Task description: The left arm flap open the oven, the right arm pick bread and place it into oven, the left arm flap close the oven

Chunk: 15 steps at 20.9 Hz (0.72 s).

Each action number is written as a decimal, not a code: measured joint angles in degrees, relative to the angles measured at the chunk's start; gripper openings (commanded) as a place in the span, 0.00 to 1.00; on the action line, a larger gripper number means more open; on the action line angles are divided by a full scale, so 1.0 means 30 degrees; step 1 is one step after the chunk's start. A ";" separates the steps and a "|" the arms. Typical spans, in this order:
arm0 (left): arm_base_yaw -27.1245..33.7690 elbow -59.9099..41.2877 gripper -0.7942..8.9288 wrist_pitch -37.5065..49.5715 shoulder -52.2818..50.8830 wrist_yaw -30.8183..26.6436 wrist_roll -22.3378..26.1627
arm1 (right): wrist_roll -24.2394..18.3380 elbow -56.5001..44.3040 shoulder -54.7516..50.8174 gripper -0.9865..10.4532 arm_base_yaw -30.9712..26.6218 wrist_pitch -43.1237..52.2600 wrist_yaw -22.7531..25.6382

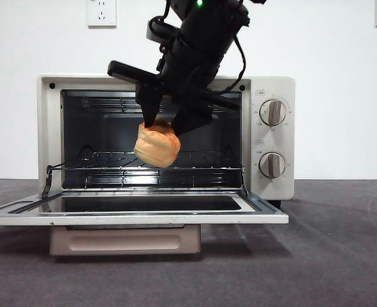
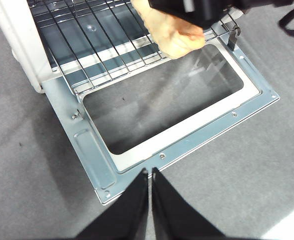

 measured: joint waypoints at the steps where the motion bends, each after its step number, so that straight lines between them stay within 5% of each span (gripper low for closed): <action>1: 0.0000 0.0000 0.10 -0.0051 -0.0022 0.0007 0.0000 | 0.0022 0.0000 0.0058 0.22 0.0000 0.0124 0.0219; 15: 0.0000 0.0000 0.10 -0.0481 -0.0044 0.0000 0.0007 | 0.0204 0.0015 0.0554 0.43 -0.0015 0.0284 0.0896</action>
